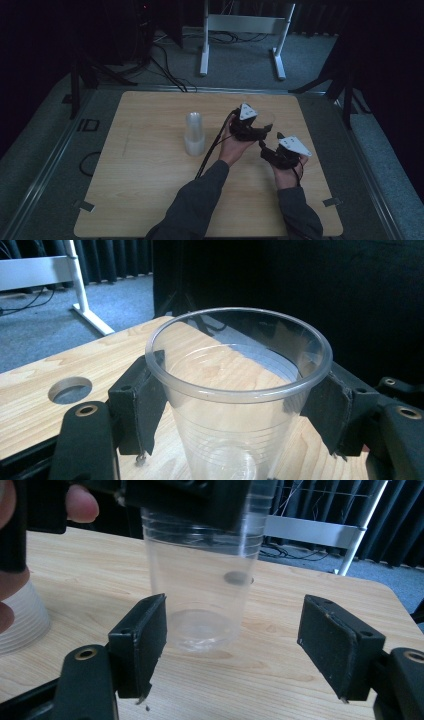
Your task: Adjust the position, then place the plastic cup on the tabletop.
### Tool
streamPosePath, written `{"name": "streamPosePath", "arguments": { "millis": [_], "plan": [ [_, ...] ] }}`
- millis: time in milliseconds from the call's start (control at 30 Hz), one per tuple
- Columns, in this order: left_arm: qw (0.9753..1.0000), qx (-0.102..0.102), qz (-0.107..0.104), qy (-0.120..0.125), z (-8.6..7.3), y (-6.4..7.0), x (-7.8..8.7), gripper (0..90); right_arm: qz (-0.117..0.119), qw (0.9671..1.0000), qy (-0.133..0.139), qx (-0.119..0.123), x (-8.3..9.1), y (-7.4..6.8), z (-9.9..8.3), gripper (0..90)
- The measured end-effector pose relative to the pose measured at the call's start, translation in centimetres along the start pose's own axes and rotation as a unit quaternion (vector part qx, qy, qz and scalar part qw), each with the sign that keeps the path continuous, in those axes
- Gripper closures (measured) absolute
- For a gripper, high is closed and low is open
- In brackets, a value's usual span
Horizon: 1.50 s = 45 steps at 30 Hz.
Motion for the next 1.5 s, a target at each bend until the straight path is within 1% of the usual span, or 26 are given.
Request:
{"name": "streamPosePath", "arguments": {
  "millis": [133, 433, 567, 633, 833, 1267, 1500],
  "plan": [
    [1.0, 0.002, 0.004, 0.0, -0.2, -0.2, 0.1, 29.5, -0.001, 1.0, 0.001, -0.001, 0.0, 0.1, 0.0, 27.5],
    [0.9999, -0.001, 0.009, 0.005, -0.4, -0.4, 0.6, 29.5, -0.008, 0.9999, 0.002, -0.009, 0.1, 0.7, 0.0, 27.5],
    [0.9999, -0.003, 0.009, 0.005, -0.4, -0.4, 0.7, 29.5, -0.01, 0.9999, 0.002, -0.011, 0.2, 0.9, 0.0, 27.5],
    [0.9999, -0.007, 0.008, 0.007, -0.5, -0.3, 0.9, 29.5, -0.012, 0.9998, 0.002, -0.013, 0.3, 1.0, 0.0, 27.5],
    [0.9999, -0.003, 0.008, 0.011, -0.7, -0.4, 1.3, 29.5, -0.014, 0.9998, 0.002, -0.015, 0.3, 1.2, 0.0, 27.5],
    [0.9995, -0.014, 0.017, 0.024, -1.1, -0.3, 2.5, 29.5, -0.016, 0.9997, 0.001, -0.021, 0.3, 1.5, 0.0, 27.5],
    [0.9992, -0.021, 0.021, 0.029, -1.2, -0.3, 3.0, 29.5, -0.016, 0.9997, 0.002, -0.018, 0.3, 1.5, 0.0, 27.6]
  ]
}}
Point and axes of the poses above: each handheld gripper's, and its own axes: x roughly backward along the jaws, z roughly out of its top, y roughly to its right, the point moved 1 cm from there along -x, roughly forward along the jaws, and after that the axes turned 3 degrees about z, right-handed, at the moved point
